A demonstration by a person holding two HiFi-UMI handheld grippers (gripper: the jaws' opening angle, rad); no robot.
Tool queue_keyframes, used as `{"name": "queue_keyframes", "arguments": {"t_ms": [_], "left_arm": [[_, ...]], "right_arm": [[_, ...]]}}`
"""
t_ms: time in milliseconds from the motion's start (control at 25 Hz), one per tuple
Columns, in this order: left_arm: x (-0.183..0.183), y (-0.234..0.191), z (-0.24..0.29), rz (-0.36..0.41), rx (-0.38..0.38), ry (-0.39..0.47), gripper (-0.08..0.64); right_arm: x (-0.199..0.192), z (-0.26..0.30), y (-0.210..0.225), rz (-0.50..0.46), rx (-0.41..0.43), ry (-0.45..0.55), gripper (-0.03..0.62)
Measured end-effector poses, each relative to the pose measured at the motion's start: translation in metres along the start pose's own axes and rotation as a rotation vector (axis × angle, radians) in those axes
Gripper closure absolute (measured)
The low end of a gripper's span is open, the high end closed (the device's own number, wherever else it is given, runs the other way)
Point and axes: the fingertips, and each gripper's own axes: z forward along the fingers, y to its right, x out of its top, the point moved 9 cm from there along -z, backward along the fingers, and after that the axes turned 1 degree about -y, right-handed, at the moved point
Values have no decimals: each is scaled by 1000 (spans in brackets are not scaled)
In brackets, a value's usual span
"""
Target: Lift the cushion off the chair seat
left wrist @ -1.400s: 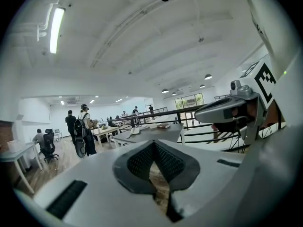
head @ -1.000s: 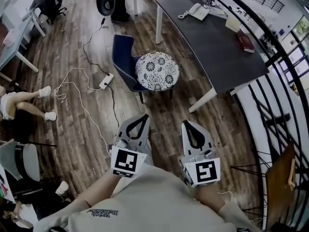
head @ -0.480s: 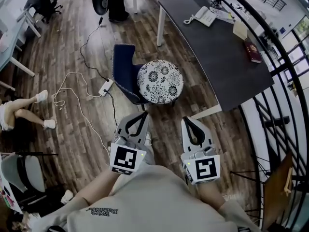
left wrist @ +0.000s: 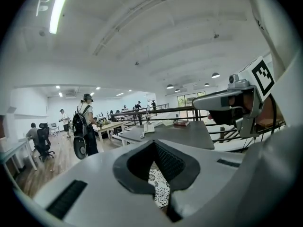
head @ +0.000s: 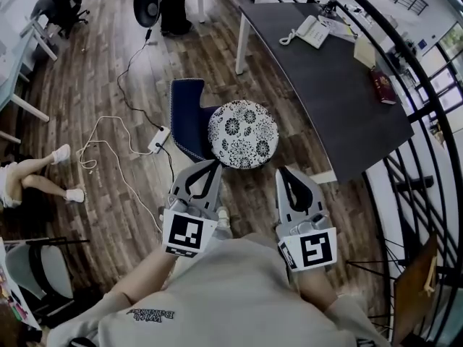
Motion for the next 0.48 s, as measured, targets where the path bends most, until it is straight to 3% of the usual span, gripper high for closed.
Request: {"name": "queue_keyframes", "arguments": {"t_ms": [240,480], "left_arm": [[3,-10,8,-9,18,2,555],[8,-4,17,-25,46,4,555]], "right_arm": [[9,12,4,-18,27,15,589],[4,14,14,50,108,44,589]]}}
